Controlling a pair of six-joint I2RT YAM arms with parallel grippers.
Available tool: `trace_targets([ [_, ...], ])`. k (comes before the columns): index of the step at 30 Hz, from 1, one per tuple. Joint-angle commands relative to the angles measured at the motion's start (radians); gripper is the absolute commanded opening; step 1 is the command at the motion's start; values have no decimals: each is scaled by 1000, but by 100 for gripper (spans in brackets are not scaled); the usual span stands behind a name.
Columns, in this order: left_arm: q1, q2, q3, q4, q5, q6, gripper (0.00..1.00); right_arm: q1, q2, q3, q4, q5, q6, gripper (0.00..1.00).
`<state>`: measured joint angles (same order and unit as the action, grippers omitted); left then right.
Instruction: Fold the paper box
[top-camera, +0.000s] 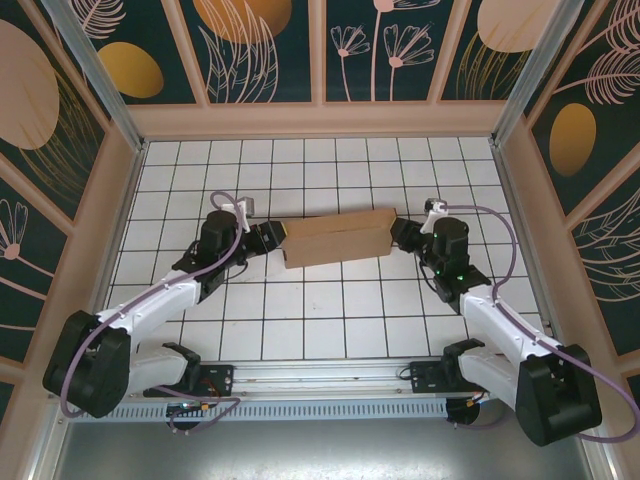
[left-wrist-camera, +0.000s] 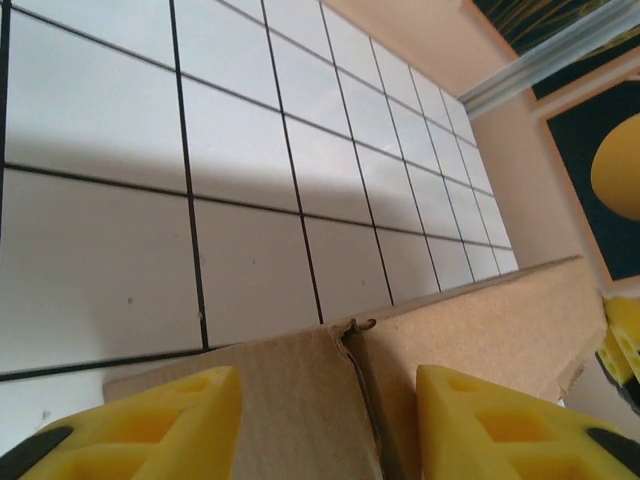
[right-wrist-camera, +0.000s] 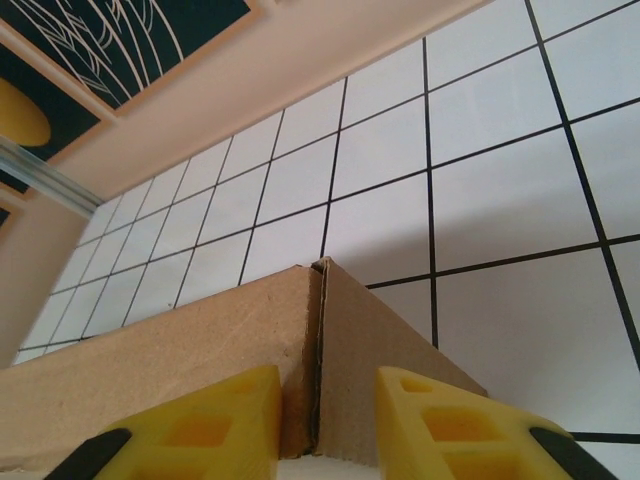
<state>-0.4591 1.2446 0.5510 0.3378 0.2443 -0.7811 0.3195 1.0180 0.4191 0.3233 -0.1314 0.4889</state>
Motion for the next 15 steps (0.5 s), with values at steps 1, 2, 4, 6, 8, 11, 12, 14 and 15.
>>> trace_targets([
  [1,-20,85,-91,-154,-135,-17,47,26,28,-74,-159,9,48,30],
  [2,-25,86,-103,-152,-154,-18,47,26,17,-74,-163,17,48,30],
  [4,-29,84,-128,-138,-183,-24,46,26,5,-75,-160,22,48,29],
  [6,-30,81,-147,-127,-199,-24,46,27,-5,-81,-147,12,60,29],
  [8,-30,60,-146,-128,-196,-9,45,49,-46,-96,-112,17,47,29],
  [11,-41,-40,-147,-123,-200,15,44,109,-148,-129,-63,67,-12,28],
  [12,-47,-78,-149,-124,-205,26,43,122,-175,-140,-52,80,-20,26],
  [14,-71,-155,-145,-164,-233,62,38,151,-244,-168,-36,115,-36,23],
  [15,-88,-189,-140,-199,-264,76,37,169,-271,-181,-34,129,-43,21],
])
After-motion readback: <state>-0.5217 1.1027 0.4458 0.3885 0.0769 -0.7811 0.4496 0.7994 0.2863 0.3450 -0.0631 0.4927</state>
